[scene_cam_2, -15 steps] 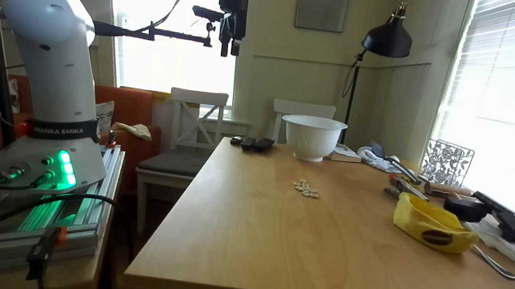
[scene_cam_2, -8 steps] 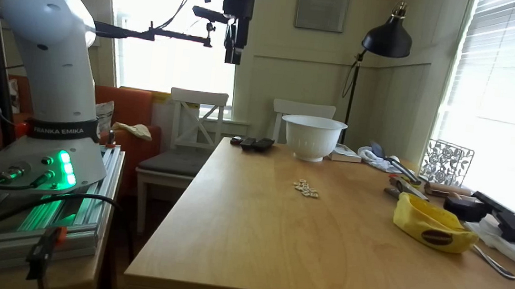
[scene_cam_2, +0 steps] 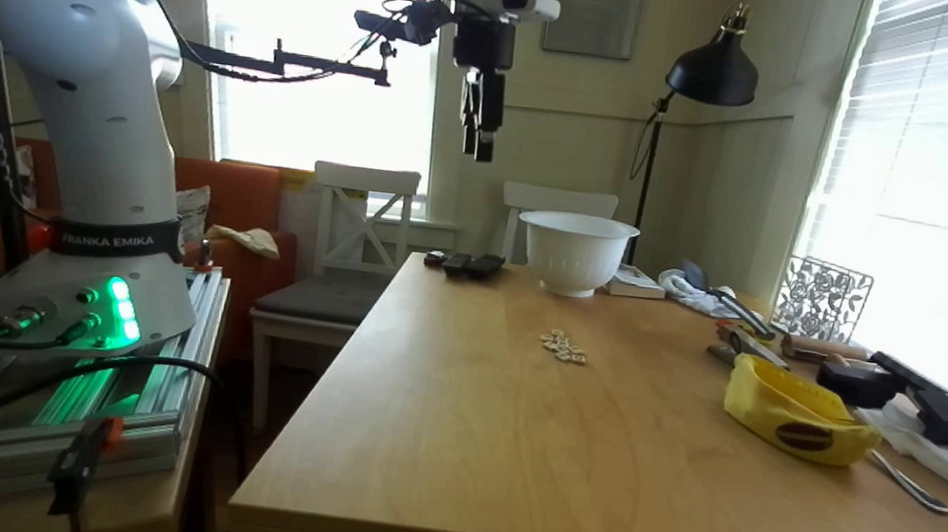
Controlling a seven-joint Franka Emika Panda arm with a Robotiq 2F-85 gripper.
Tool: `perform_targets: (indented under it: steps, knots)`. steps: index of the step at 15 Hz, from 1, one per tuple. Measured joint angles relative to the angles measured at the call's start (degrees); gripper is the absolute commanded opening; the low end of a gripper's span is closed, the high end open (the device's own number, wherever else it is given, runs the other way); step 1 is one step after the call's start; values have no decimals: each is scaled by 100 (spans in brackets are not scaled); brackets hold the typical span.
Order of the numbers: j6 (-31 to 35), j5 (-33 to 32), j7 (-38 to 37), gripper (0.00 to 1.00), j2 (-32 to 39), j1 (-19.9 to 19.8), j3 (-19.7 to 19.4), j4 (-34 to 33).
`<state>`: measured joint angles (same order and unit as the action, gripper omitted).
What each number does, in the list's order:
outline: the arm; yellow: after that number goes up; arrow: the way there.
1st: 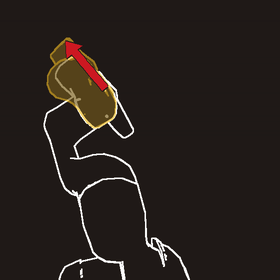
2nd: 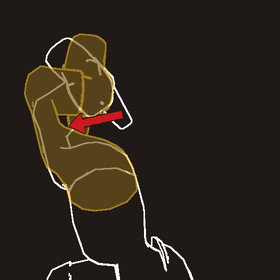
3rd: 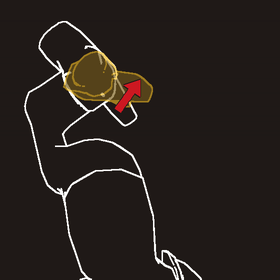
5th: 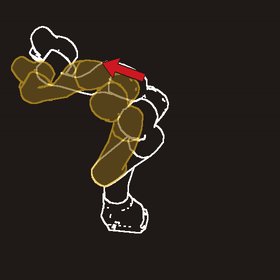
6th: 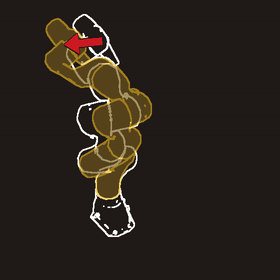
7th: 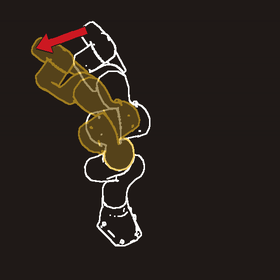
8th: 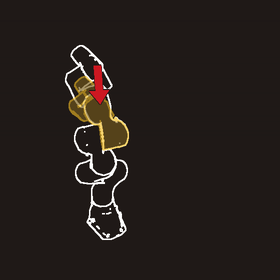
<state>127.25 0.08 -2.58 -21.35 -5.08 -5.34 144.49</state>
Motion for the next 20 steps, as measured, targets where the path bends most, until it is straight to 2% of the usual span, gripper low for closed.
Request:
perform_targets:
  steps: [4,10,20]
  knots:
    - [308,-6,327,100,907,19,3,-484]
    - [379,42,736,100,2029,81,13,-1293]
    - [505,145,633,100,2257,81,15,-1401]
